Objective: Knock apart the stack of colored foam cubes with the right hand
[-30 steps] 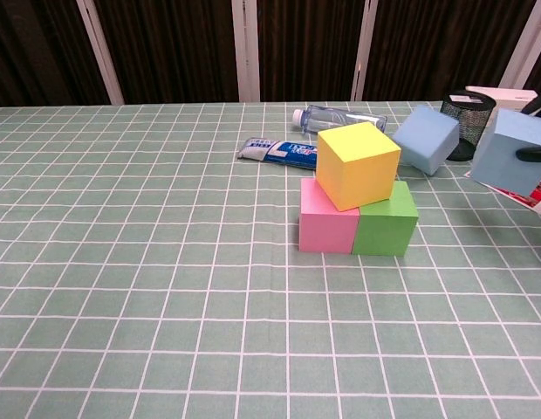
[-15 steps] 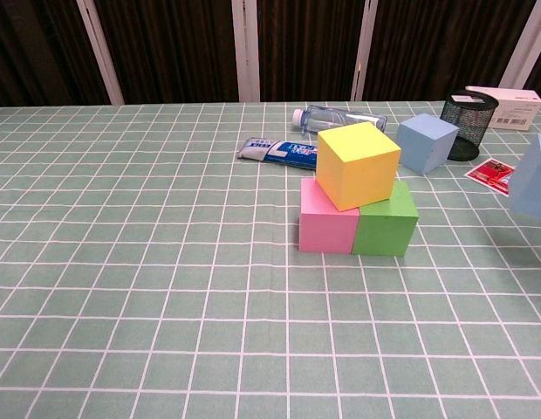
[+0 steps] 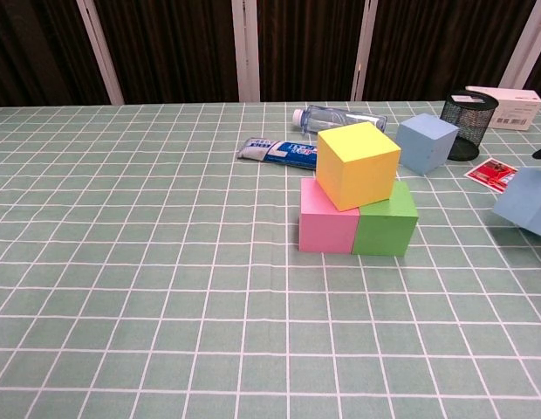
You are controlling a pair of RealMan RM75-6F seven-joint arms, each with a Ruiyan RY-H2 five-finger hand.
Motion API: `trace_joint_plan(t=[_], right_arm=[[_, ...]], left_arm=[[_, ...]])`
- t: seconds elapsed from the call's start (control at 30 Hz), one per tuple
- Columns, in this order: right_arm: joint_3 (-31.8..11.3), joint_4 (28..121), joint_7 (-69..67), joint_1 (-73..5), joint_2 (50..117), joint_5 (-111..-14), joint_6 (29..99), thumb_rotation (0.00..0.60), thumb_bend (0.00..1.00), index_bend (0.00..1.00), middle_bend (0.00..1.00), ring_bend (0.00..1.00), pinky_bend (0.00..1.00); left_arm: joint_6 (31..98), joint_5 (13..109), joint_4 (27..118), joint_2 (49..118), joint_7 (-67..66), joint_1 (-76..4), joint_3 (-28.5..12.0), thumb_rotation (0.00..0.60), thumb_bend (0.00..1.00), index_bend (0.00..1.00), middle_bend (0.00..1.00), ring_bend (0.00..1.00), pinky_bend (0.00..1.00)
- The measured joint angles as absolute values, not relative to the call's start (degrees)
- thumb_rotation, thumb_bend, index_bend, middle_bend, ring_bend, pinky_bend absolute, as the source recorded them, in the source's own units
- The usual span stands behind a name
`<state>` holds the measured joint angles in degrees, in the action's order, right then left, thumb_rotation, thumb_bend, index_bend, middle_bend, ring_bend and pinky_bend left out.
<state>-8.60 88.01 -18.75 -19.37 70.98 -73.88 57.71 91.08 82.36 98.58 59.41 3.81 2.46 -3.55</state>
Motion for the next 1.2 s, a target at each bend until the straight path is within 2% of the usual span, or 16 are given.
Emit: trace_joint_plan(t=[0.23,0.5,0.7,0.8,0.87,1.2], right_arm=[[-8.8,89.3,-16.5,-19.2,71.3,-73.6,60.1,0.6,0.16,0.11,0.04,0.06,0.0],[-9.3,94.3,-19.9,-19.0,71.7,-77.7,64.4,0.6,0.16,0.11,0.04,0.06,0.0],[-10.3,96.8,-17.6,-20.5,73.8,-77.8,64.6,0.6,0.16,0.11,0.04,0.08,0.0],[-10.7,98.8,-16.5,-20.9,74.8,-77.6,65.0,0.6,0.16,0.11,0.04,0.09,0.05],[-10.8,99.7,-15.5,-21.0,75.6,-77.3,65.4,0.6,0.16,0.11,0.04,0.09,0.08],[-11.3,100.0,-7.8,-22.2,83.1,-69.5,65.7,0.6,0.16,0.11,0.04,0.09,0.08]], left_arm=[[91.3,82.4,98.6,59.6,3.7,2.6,-3.6,0.6,0.18,0.14,0.0,0.0,0.0],[91.1,82.5,98.7,59.5,3.5,2.6,-3.5,0.6,0.18,0.14,0.0,0.0,0.0],[91.1,82.1,98.7,59.3,4.2,2.6,-3.7,0.6,0.18,0.14,0.0,0.0,0.0],[91.0,81.8,98.7,59.3,4.4,2.6,-3.8,0.6,0.18,0.14,0.0,0.0,0.0],[90.9,81.8,98.7,59.2,4.5,2.6,-3.9,0.6,0.18,0.14,0.0,0.0,0.0],[90.9,81.7,98.7,58.9,5.1,2.7,-3.9,0.6,0.18,0.14,0.0,0.0,0.0]])
